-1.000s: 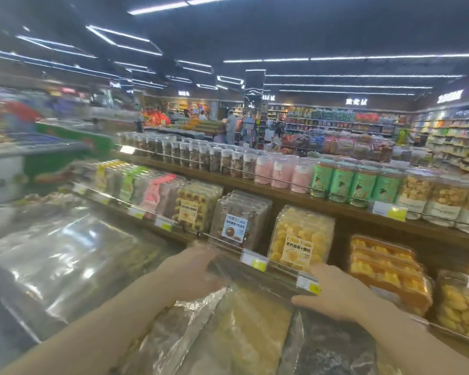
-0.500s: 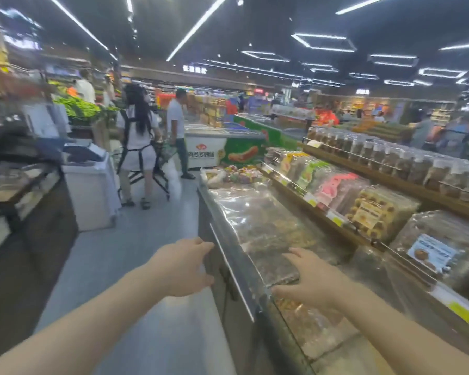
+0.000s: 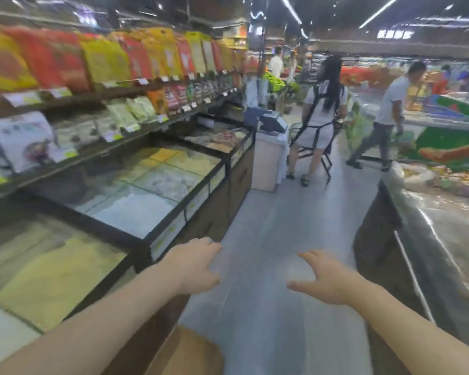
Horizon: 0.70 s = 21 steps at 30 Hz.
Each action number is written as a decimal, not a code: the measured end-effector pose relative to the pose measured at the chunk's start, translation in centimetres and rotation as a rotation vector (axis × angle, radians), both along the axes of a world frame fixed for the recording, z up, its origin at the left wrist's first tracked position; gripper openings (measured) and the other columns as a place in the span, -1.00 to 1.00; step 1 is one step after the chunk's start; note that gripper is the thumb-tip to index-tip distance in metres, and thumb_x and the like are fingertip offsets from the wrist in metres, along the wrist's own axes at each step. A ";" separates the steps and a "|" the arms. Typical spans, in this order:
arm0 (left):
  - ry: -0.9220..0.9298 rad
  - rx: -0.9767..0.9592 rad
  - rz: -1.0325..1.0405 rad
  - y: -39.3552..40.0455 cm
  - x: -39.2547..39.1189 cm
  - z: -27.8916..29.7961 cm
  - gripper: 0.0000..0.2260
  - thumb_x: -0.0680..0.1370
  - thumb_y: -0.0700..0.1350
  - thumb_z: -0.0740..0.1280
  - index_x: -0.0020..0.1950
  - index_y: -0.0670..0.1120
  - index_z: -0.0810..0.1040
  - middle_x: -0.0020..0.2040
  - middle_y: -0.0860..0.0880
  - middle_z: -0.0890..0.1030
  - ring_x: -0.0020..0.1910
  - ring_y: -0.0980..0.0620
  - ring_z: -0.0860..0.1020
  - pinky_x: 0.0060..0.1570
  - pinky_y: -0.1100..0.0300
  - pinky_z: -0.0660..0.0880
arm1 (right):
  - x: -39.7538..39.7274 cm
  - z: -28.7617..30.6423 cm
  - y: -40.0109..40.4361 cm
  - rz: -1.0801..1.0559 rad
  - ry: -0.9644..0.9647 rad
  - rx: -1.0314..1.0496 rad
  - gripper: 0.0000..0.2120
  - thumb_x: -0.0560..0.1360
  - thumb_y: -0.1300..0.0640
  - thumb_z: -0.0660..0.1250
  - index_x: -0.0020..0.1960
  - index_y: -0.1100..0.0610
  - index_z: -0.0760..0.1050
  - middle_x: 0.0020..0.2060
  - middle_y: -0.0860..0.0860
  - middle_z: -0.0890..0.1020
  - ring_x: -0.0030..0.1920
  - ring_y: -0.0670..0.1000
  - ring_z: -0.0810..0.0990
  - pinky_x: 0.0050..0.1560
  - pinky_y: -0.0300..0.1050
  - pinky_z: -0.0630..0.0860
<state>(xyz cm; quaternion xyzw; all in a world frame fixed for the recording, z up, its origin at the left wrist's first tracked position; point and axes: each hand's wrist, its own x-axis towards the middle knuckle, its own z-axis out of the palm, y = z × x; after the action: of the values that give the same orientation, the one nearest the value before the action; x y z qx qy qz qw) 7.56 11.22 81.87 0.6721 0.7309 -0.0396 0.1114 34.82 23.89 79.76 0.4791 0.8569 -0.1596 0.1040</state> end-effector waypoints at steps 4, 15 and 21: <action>-0.030 -0.040 0.217 -4.1 -7.5 -3.6 -0.30 0.58 0.25 0.27 0.65 0.05 0.14 0.60 0.01 0.26 0.54 -0.04 0.30 0.41 -0.03 0.40 | -9.1 -4.0 0.7 0.163 0.036 -0.059 0.16 0.30 -0.61 0.08 0.66 0.09 -0.07 0.64 0.04 0.05 0.62 0.05 0.02 0.55 -0.10 0.02; -0.127 -0.025 0.829 -9.1 -16.3 -21.2 -0.27 0.62 0.23 0.23 0.67 0.10 -0.08 0.61 0.08 0.18 0.49 -0.02 0.35 0.34 0.05 0.45 | -28.9 -22.9 6.9 0.549 0.127 -0.163 0.02 0.39 -0.55 0.02 0.65 0.05 -0.03 0.64 -0.06 0.00 0.62 -0.06 -0.16 0.58 -0.12 -0.07; -0.223 -0.028 1.153 -5.6 -16.1 -33.8 -0.27 0.62 0.18 0.25 0.67 0.10 -0.09 0.62 0.00 0.13 0.50 -0.12 0.32 0.36 -0.07 0.41 | -33.9 -37.7 9.7 0.719 -0.032 -0.282 0.29 0.17 -0.74 -0.22 0.65 0.09 -0.06 0.63 0.06 0.03 0.62 0.03 -0.09 0.58 0.00 0.01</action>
<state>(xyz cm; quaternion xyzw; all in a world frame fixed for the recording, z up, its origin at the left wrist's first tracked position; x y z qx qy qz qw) -8.57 5.66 48.10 0.1646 0.9618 0.0887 0.1999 0.92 33.61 42.10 0.1315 0.9380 -0.2218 0.2316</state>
